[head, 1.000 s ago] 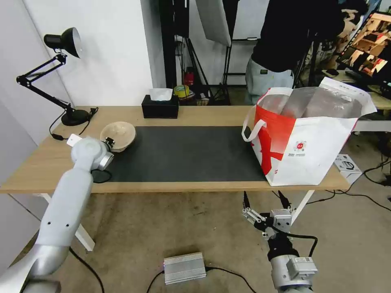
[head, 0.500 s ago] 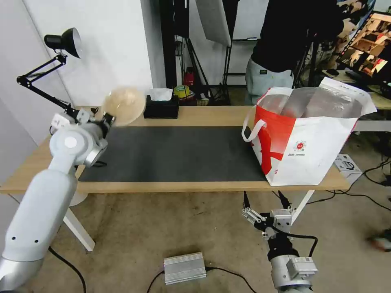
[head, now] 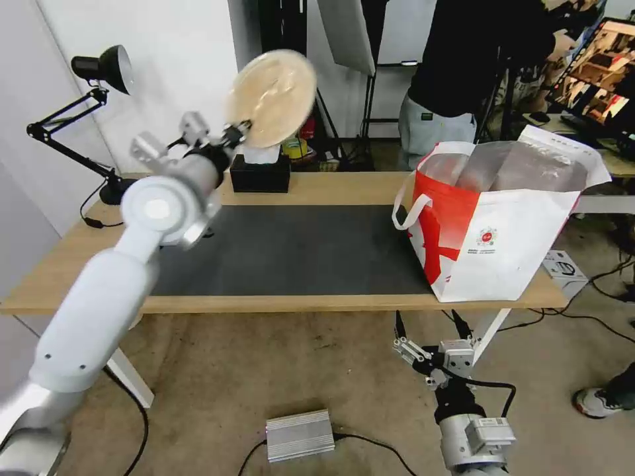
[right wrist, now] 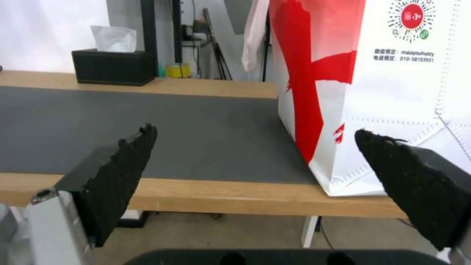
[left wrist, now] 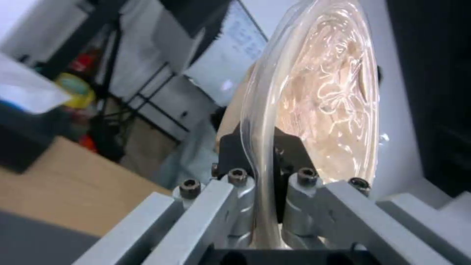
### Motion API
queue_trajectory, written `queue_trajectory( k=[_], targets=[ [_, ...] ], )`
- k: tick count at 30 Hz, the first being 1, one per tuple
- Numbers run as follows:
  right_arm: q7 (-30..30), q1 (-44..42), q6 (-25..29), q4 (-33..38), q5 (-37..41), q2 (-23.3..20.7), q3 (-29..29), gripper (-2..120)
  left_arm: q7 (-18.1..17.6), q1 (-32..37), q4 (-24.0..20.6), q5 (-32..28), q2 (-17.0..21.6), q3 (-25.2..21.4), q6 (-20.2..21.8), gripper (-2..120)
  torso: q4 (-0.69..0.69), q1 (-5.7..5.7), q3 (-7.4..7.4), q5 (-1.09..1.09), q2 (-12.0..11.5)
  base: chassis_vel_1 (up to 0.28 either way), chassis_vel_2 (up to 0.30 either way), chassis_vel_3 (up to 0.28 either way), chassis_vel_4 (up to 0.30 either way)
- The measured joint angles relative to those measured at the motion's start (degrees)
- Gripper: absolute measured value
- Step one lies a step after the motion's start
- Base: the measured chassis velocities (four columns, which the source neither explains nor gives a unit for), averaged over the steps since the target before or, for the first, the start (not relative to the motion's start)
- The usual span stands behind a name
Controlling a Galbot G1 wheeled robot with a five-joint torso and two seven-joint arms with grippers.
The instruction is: Pick up the trash from the table and place it into the takeout bag.
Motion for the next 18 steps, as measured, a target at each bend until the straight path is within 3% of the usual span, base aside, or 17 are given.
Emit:
queue_trajectory(
  k=[13,18],
  targets=[
    [0.0,0.0,0.0,0.0,0.0,0.0,0.0,100,10.8,-5.5,5.0,4.0,-3.6,12.3,-9.0,2,0.01,0.0,0.0,-0.01,0.0,0.0,0.0,0.0,0.0],
    [0.0,0.0,0.0,0.0,0.0,0.0,0.0,100,12.1,-7.5,7.4,4.3,-6.0,15.7,-9.9,2,0.0,0.0,0.0,0.0,0.0,0.0,0.0,0.0,0.0]
  ],
)
